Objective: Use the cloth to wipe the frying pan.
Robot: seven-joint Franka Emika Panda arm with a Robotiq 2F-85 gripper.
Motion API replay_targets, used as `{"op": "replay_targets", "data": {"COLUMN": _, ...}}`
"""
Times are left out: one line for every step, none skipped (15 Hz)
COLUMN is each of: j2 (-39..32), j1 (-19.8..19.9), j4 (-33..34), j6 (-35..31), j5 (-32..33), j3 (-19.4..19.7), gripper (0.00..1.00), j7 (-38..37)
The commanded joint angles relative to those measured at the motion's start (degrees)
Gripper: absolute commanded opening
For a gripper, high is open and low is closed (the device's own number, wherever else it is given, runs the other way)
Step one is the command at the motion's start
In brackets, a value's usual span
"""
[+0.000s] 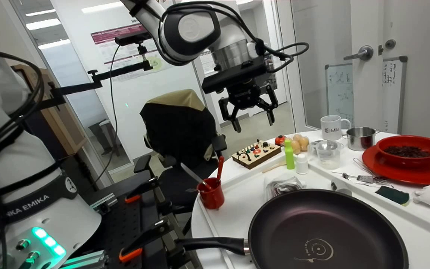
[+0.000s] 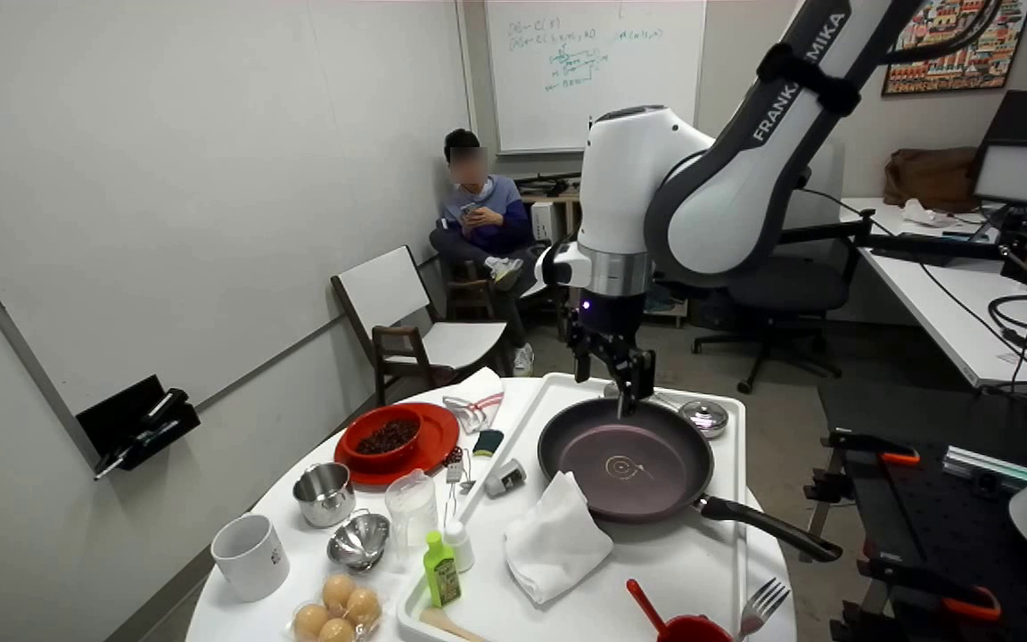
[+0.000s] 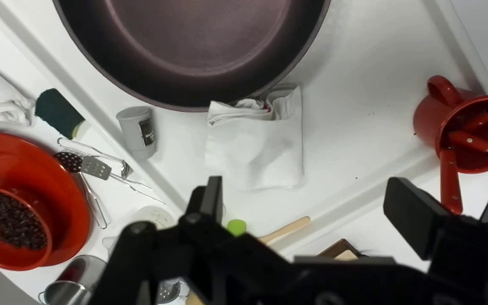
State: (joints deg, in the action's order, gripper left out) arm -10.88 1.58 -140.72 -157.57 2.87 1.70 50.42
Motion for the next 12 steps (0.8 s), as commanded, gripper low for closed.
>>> {"op": "replay_targets", "data": {"j2": -5.55, "j1": 1.19, "j4": 2.03, "j6": -4.93, "j5": 3.22, "j3": -0.79, "gripper": 0.96, "j7": -1.62}}
{"op": "replay_targets", "data": {"j2": -6.88, "j1": 0.98, "j4": 2.52, "j6": -5.66, "j5": 4.80, "j3": -0.35, "gripper": 0.96, "j7": -2.52}}
{"op": "replay_targets", "data": {"j2": -8.13, "j1": 0.81, "j4": 3.05, "j6": -6.17, "j5": 6.27, "j3": 0.02, "gripper": 0.97, "j7": -3.34}}
{"op": "replay_targets", "data": {"j2": -9.66, "j1": 0.41, "j4": 3.82, "j6": -6.36, "j5": 8.11, "j3": 0.65, "gripper": 0.96, "j7": -4.60}}
{"op": "replay_targets", "data": {"j2": -11.08, "j1": -0.21, "j4": 4.76, "j6": -6.22, "j5": 10.13, "j3": 1.49, "gripper": 0.97, "j7": -6.23}}
{"op": "replay_targets", "data": {"j2": -12.30, "j1": -0.67, "j4": 5.66, "j6": -5.91, "j5": 11.78, "j3": 2.12, "gripper": 0.96, "j7": -7.78}}
{"op": "replay_targets", "data": {"j2": -13.59, "j1": -1.33, "j4": 6.76, "j6": -5.76, "j5": 13.74, "j3": 2.98, "gripper": 0.95, "j7": -9.65}}
{"op": "replay_targets", "data": {"j2": -14.68, "j1": -1.70, "j4": 7.79, "j6": -5.54, "j5": 15.21, "j3": 3.45, "gripper": 0.94, "j7": -11.11}}
{"op": "replay_targets", "data": {"j2": -15.73, "j1": -1.99, "j4": 8.86, "j6": -5.42, "j5": 16.42, "j3": 3.78, "gripper": 0.94, "j7": -12.54}}
{"op": "replay_targets", "data": {"j2": -16.94, "j1": -2.57, "j4": 9.95, "j6": -5.79, "j5": 17.71, "j3": 4.39, "gripper": 0.93, "j7": -14.53}}
{"op": "replay_targets", "data": {"j2": -17.89, "j1": -2.88, "j4": 10.97, "j6": -5.67, "j5": 18.56, "j3": 4.61, "gripper": 0.94, "j7": -16.05}}
{"op": "replay_targets", "data": {"j2": -18.60, "j1": -3.50, "j4": 11.95, "j6": -5.30, "j5": 19.56, "j3": 5.09, "gripper": 0.98, "j7": -18.02}}
